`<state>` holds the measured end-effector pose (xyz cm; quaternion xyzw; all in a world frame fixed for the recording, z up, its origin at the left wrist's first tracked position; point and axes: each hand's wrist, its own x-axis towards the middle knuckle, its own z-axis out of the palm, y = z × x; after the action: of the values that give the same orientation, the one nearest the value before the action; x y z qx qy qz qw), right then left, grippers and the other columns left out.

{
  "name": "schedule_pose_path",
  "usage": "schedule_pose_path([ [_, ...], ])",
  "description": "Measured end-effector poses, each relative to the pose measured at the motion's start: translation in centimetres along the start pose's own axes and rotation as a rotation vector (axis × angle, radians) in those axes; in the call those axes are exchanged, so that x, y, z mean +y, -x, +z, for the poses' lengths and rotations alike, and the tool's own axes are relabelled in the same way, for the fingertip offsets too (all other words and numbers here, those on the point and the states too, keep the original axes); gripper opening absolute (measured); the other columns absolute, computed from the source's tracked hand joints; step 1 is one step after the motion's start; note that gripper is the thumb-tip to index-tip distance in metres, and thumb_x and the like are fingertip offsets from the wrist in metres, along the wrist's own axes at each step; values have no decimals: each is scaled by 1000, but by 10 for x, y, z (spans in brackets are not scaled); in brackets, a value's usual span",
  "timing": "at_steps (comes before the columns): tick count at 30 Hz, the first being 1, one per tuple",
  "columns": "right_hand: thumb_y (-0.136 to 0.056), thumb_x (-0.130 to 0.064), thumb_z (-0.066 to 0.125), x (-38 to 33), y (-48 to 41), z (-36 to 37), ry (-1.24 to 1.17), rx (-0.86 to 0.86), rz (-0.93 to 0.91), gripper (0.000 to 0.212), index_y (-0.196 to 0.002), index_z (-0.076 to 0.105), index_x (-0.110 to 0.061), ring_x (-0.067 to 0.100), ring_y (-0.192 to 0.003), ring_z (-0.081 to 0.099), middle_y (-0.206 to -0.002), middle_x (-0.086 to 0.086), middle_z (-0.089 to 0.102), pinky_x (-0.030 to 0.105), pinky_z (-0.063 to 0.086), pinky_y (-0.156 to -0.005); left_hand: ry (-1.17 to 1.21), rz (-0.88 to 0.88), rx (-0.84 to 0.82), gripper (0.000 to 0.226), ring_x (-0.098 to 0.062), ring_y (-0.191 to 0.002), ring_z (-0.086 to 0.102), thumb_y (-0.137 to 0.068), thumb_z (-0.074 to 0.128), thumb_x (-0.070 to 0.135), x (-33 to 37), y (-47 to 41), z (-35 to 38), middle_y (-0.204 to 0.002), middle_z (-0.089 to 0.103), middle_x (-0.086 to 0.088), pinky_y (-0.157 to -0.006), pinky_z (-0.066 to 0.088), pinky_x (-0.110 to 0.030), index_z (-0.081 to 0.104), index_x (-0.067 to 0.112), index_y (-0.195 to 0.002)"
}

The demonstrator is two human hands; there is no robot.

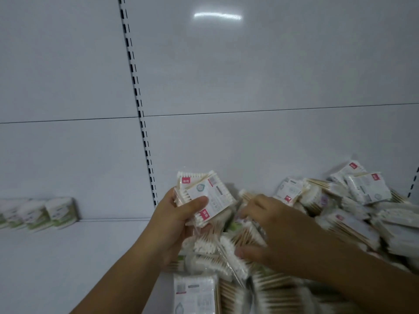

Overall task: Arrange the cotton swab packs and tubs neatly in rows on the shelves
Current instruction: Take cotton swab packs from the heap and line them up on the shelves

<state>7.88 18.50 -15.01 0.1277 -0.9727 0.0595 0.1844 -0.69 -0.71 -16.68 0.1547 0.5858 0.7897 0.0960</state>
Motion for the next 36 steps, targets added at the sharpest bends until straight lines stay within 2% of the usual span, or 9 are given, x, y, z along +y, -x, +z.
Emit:
schedule_pose_path([
  [5, -71, -78, 51, -9, 11, 11, 81, -136, -50, 73, -127, 41, -33, 13, -115, 43, -126, -10, 42, 28, 38, -91, 31, 24, 74, 49, -29, -87, 71, -70, 69, 14, 0, 14, 1, -103, 73, -15, -60, 59, -34, 59, 12, -117],
  [8, -75, -66, 47, 2, 7, 15, -87, -58, 29, 55, -118, 49, -32, 12, -102, 55, -111, -10, 58, 28, 44, -85, 61, 26, 127, 40, -25, -80, 73, -73, 67, 11, -2, 26, -1, -98, 74, -14, -56, 57, -31, 61, 11, -112],
  [11, -90, -32, 53, 17, -9, 5, -610, 105, 294, 5, -94, 54, -29, 14, -66, 59, -74, -4, 60, 33, 45, -64, 86, 38, 203, 43, -25, -79, 72, -72, 67, 11, -1, 39, -10, -100, 73, -16, -54, 57, -31, 60, 9, -114],
  [15, -94, -23, 50, 2, -23, -18, -1653, 100, 482, 23, -80, 64, -12, 24, -64, 67, -78, 13, 66, 45, 51, -78, 92, 80, 242, 52, -33, -87, 69, -72, 68, 13, 2, 58, -28, -108, 70, -20, -59, 59, -37, 58, 6, -122],
  [20, -73, -54, 58, -73, -42, -24, -1263, -113, 148, 45, -92, 66, -13, 25, -81, 72, -87, 9, 74, 43, 54, -78, 97, 104, 240, 47, -26, -78, 72, -68, 68, 13, 14, 91, -52, -99, 73, -14, -54, 55, -29, 60, 10, -114],
  [25, -74, -12, 78, -160, -80, -5, -1242, -264, 77, 31, -100, 63, -12, 25, -78, 68, -92, 18, 69, 40, 50, -70, 102, 134, 335, 53, -20, -76, 71, -65, 72, 20, 39, 131, -123, -95, 74, -8, -57, 55, -30, 59, 11, -116],
  [27, -66, -9, 73, -207, -97, 11, -1310, -330, 79, 35, -100, 63, -13, 31, -88, 68, -101, 21, 68, 44, 53, -78, 100, 150, 381, 54, -22, -82, 72, -66, 72, 22, 51, 158, -166, -100, 74, -8, -60, 56, -30, 59, 13, -117],
  [32, -83, 3, 64, -351, -130, 52, -1292, -431, -44, 28, -106, 58, -12, 19, -82, 69, -98, 9, 69, 27, 52, -60, 17, 167, 416, 54, -28, -90, 68, -70, 76, -2, 90, 235, -287, -109, 70, -15, -69, 57, -35, 60, 14, -119],
  [36, -81, -1, 68, -458, -153, 76, -1322, -487, -127, 39, -116, 60, -17, 24, -89, 71, -104, 11, 71, 33, 58, -68, -6, 145, 518, 60, -39, -106, 64, -68, 74, -4, 116, 291, -371, -113, 69, -17, -95, 47, -55, 56, 12, -123],
])
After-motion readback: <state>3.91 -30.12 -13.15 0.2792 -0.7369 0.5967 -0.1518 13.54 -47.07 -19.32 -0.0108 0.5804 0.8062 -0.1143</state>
